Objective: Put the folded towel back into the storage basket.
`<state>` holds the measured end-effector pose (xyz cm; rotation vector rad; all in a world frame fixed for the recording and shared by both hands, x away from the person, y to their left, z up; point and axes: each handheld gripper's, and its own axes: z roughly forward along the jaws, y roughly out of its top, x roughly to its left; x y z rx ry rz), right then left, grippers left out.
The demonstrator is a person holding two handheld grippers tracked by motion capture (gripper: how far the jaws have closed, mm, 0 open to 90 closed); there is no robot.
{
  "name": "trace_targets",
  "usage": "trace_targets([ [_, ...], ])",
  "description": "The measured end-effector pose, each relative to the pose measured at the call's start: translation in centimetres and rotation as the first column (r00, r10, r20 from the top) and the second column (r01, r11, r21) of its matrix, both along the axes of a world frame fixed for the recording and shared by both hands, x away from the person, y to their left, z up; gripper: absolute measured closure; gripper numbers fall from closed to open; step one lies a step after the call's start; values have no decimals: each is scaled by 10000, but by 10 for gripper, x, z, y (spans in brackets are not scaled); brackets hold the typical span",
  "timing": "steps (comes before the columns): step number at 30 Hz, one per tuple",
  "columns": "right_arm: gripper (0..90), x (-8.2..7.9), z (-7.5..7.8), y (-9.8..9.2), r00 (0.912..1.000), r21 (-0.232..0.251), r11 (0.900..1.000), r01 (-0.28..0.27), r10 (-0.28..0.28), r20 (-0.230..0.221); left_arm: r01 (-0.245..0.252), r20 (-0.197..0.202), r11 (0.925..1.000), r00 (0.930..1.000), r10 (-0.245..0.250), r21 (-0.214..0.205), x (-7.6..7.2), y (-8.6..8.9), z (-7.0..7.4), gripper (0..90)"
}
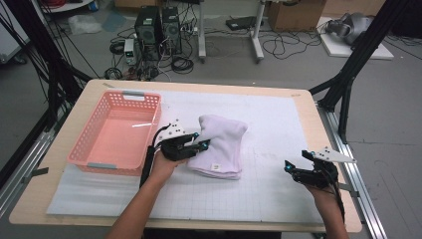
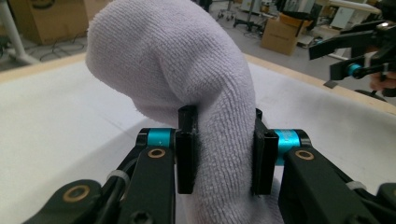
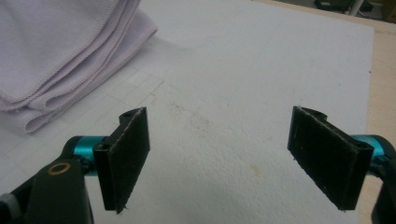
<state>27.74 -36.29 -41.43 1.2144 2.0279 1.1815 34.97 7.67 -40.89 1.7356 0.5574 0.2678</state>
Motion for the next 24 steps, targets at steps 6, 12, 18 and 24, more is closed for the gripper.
trace_targets([
  [6, 196, 0, 0, 1, 10000, -21, 10000, -91, 91, 21, 317, 588, 9994, 9978, -309, -130, -6, 4, 18, 691],
  [12, 196, 0, 0, 2, 9999, -27, 9999, -135, 135, 65, 571, 1072, 9972, 9929, -516, -490, -9, 11, 28, 692],
  [18, 196, 0, 1, 3, 9999, -29, 9999, -150, 150, 64, 656, 1331, 9948, 9896, -548, -783, -10, 23, 37, 692],
  [24, 196, 0, 1, 4, 9999, 10, 9999, -143, 142, 48, 680, 1525, 9902, 9871, -489, -1223, -11, 40, 52, 692],
])
